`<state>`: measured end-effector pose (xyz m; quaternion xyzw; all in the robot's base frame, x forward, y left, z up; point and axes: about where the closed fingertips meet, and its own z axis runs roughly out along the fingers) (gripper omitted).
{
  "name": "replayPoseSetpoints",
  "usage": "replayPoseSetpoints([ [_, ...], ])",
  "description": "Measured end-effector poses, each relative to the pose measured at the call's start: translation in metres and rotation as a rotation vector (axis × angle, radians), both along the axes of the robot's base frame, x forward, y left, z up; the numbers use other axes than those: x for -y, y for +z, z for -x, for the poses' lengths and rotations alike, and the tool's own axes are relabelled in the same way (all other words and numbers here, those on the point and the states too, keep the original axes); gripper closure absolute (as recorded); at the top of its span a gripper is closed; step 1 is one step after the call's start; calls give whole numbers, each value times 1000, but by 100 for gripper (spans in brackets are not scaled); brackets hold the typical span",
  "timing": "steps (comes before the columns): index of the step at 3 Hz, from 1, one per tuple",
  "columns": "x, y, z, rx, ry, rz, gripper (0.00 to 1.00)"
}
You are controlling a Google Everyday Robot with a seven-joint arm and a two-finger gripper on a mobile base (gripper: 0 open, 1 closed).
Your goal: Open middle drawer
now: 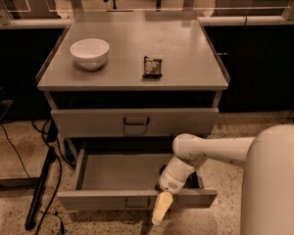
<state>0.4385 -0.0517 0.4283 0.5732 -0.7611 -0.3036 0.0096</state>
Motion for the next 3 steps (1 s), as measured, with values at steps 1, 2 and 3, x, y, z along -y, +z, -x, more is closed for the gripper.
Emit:
replayPoseSetpoints([
  [1, 1, -6, 17, -42, 15, 2, 0],
  [2, 5, 1, 39, -73, 15, -5, 0],
  [3, 16, 24, 81, -89, -7, -20, 0],
])
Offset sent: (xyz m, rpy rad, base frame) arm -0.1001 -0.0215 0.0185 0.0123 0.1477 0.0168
